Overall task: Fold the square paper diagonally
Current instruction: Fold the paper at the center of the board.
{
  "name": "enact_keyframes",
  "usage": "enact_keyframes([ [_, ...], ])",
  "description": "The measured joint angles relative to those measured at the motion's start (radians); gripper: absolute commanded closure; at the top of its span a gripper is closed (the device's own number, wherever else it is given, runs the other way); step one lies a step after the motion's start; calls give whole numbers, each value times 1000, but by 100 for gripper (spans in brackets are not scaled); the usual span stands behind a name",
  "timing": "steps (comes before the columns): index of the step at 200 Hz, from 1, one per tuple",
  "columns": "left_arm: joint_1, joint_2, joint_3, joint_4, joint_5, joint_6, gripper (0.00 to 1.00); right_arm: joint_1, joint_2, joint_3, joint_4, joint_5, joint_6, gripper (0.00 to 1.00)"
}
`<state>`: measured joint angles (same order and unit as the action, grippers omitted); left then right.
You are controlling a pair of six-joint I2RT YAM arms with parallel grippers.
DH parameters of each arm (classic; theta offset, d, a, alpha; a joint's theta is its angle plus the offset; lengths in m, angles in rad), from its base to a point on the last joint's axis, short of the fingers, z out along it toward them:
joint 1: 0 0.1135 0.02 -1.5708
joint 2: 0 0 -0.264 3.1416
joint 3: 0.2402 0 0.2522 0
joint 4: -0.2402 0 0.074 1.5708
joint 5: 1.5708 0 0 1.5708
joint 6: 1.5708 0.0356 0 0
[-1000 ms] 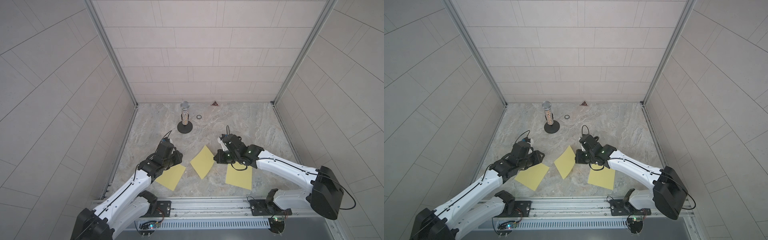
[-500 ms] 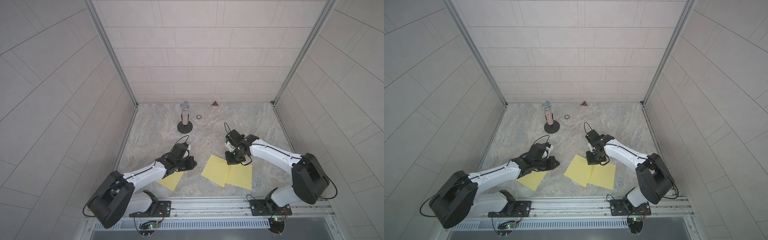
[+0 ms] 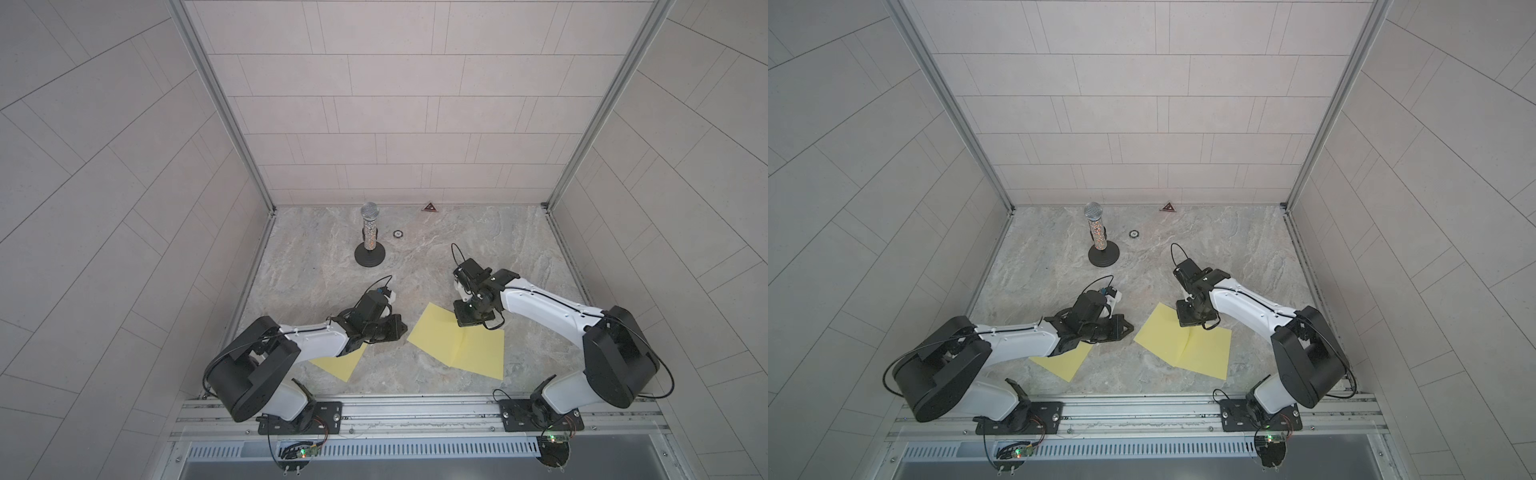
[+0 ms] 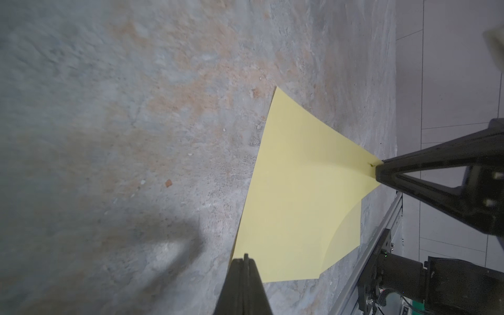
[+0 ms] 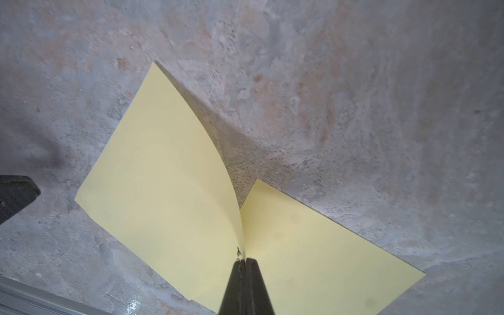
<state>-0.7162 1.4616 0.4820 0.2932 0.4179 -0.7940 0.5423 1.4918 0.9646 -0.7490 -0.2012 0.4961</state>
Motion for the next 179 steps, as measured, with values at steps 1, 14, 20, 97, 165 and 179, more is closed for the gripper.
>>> enact_keyframes([
  [1, 0, 0, 0, 2, 0, 0, 100, 0, 0, -1, 0, 0, 0, 100],
  [14, -2, 1, 0, 13, -1, -2, 100, 0, -1, -10, 11, 0, 6, 100],
  [20, -5, 1, 0, 15, -2, -2, 100, 0, -2, -14, 16, -1, 9, 100],
  [97, -24, 58, -4, 27, -3, -2, 100, 0, -15, -31, 42, -3, 32, 100],
  [165, -39, 69, -4, 34, -3, -2, 100, 0, -15, -31, 42, -2, 36, 100],
  [179, -40, 69, -4, 35, -3, -2, 100, 0, -15, -31, 42, -2, 37, 100],
])
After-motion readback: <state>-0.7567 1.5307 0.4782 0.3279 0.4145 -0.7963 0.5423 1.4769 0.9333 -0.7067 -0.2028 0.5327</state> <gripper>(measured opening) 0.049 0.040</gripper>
